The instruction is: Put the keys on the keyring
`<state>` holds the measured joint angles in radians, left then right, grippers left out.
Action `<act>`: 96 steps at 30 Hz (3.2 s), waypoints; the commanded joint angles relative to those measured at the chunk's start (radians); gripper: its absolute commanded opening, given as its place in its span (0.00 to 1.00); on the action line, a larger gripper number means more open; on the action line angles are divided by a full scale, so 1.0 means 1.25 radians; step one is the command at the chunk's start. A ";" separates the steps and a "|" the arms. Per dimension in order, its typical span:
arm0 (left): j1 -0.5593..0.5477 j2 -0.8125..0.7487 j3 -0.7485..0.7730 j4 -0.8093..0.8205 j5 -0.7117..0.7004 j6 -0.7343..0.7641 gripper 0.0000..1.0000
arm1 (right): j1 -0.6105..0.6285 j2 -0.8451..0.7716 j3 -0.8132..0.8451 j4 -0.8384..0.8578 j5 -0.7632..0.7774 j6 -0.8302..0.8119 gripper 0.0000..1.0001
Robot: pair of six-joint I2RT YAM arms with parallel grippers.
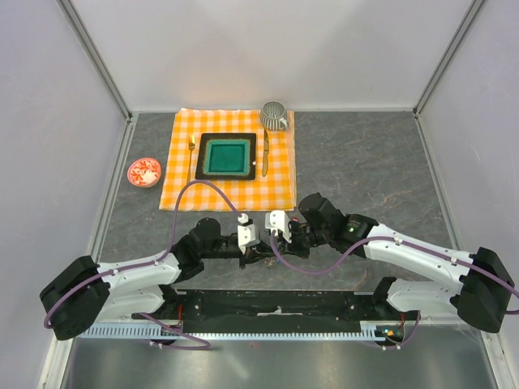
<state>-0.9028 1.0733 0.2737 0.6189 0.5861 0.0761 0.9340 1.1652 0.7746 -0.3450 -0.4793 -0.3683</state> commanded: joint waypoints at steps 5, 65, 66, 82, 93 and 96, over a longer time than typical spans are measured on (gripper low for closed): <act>-0.003 -0.001 0.035 -0.028 0.029 0.013 0.17 | 0.003 -0.020 0.000 0.096 0.008 0.005 0.00; -0.001 -0.149 -0.171 0.358 -0.092 -0.068 0.02 | -0.082 -0.073 -0.199 0.467 -0.168 0.181 0.25; -0.001 -0.149 -0.171 0.358 -0.090 -0.068 0.02 | -0.083 -0.074 -0.199 0.467 -0.171 0.182 0.24; -0.001 -0.135 -0.167 0.433 -0.015 -0.068 0.02 | -0.092 -0.023 -0.172 0.454 -0.207 0.185 0.00; -0.001 -0.038 -0.143 0.542 0.072 -0.098 0.02 | -0.092 -0.001 -0.145 0.467 -0.240 0.195 0.00; -0.001 -0.023 -0.138 0.564 0.083 -0.106 0.02 | -0.092 -0.003 -0.145 0.481 -0.240 0.200 0.00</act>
<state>-0.8978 1.0275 0.0536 1.1576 0.6052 -0.0124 0.8234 1.1568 0.5442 0.1936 -0.7803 -0.1192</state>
